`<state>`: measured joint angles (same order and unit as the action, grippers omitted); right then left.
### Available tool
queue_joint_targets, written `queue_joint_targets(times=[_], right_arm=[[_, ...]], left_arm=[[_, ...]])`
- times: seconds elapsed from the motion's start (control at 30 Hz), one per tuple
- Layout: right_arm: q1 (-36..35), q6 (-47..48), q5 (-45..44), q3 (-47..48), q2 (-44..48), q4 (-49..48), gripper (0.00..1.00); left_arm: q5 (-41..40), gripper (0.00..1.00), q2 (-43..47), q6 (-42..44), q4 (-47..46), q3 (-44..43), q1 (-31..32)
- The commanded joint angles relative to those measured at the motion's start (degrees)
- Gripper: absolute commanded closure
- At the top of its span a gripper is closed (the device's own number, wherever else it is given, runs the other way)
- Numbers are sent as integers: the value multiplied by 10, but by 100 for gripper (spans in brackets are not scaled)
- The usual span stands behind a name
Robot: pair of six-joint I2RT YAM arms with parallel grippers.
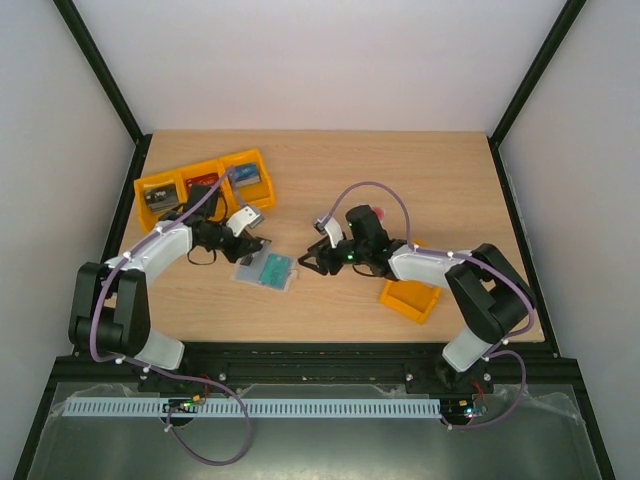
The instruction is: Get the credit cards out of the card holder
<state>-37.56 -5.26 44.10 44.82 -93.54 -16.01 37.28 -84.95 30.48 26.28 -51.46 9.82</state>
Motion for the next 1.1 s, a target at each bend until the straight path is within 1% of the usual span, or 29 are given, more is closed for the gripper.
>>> queue_joint_targets(times=[0.0,0.07,0.1,0.13,0.2,0.27,0.33,0.4,0.47,0.5,0.6,0.63,0.67,0.73,0.83,0.97,1.07], right_arm=[[1,-51,33,-5,18,-63,50],[1,-104,59,0,5,-142,51],[1,-129,69,9,-9,-189,53],[1,-149,79,24,-29,-209,56],[1,-172,102,64,-73,-211,61],[1,-185,117,88,-105,-213,63],[1,-197,128,86,-119,-236,61],[0,-202,127,83,-125,-241,55],[-1,-221,98,89,-131,-216,45],[-1,-234,62,97,-133,-182,43],[-7,-264,-51,121,-122,-33,43],[-10,-279,-70,113,-110,-13,43],[-16,-298,-81,97,-90,-12,43],[-36,-349,-100,62,-64,-38,43],[-75,-408,-135,56,-64,-57,43],[-105,-477,-145,74,-102,-84,44],[-118,-509,-148,95,-134,-68,47]], left_arm=[[65,98,18,37,25,12,5],[66,98,29,44,12,26,10],[65,98,33,44,5,32,11],[66,98,35,44,2,35,12],[74,98,38,48,6,35,12],[85,98,37,50,9,35,12],[91,98,36,42,5,37,11],[94,98,31,15,-7,39,7],[94,98,22,-35,-29,39,2],[93,98,16,-60,-41,39,1],[70,98,-1,-154,-88,49,0],[63,98,-8,-184,-107,54,1],[62,98,-22,-207,-115,56,1],[84,98,-42,-249,-131,61,0],[133,98,-62,-305,-163,72,1],[116,98,-58,-315,-174,76,0],[110,98,-50,-315,-180,84,-1]])
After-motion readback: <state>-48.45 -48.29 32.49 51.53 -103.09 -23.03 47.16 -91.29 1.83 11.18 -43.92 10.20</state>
